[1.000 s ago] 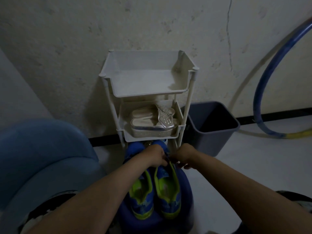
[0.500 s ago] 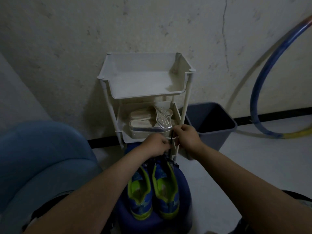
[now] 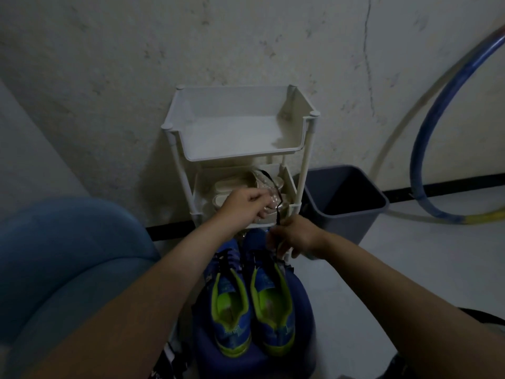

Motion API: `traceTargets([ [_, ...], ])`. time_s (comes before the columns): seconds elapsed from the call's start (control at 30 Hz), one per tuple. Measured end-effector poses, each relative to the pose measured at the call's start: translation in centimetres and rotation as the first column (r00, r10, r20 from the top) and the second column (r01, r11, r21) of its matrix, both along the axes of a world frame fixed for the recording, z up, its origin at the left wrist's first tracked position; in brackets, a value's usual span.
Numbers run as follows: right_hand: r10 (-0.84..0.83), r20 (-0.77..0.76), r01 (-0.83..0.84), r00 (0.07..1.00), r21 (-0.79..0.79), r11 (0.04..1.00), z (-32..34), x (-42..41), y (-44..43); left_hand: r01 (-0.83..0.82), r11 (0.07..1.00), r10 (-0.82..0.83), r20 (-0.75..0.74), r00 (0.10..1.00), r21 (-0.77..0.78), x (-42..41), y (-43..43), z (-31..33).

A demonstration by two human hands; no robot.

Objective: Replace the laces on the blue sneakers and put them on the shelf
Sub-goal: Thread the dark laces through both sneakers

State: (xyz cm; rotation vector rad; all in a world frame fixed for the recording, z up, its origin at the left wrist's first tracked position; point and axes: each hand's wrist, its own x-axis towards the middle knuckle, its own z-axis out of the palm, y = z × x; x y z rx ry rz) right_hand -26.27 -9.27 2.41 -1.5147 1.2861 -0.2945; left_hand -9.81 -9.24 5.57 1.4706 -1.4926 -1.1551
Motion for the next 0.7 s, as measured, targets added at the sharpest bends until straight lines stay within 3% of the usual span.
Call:
traceTargets([
  [0.1, -0.126, 0.210, 0.151, 0.970, -0.109, 0.982, 1.5, 0.2, -0.1, 0.054, 0.986, -0.074, 0.126, 0.989, 0.156, 0.3, 0.2, -0.9],
  [0.2, -0.160, 0.417, 0.239, 0.895, -0.143, 0.960, 3.0, 0.3, -0.3, 0.203, 0.939, -0.287, 0.305, 0.908, 0.278, 0.2, 0.4, -2.2],
  [0.3, -0.171, 0.471, 0.274, 0.866, -0.159, 0.949, 3.3, 0.3, -0.4, 0.324, 0.888, -0.432, 0.349, 0.831, 0.327, -0.5, 0.6, -2.8],
  [0.4, -0.174, 0.474, 0.284, 0.863, -0.169, 0.944, 2.7, 0.3, -0.6, 0.320, 0.900, -0.415, 0.355, 0.838, 0.296, -1.4, 0.7, -3.0],
  [0.53, -0.304, 0.367, 0.390, 0.879, -0.189, 0.901, 1.7, -0.3, -1.4, 0.283, 0.938, -0.335, 0.305, 0.892, 0.202, -1.5, 0.4, -3.0],
  [0.63, -0.361, 0.102, 0.374, 0.927, -0.296, 0.879, 0.7, -1.0, -2.0, 0.287, 0.946, -0.320, 0.300, 0.899, 0.150, -1.2, 0.3, -3.2],
  [0.7, -0.317, -0.085, 0.275, 0.945, -0.319, 0.907, 0.3, -1.2, -2.3, 0.338, 0.928, -0.371, 0.326, 0.869, 0.154, -1.0, 0.3, -3.7],
])
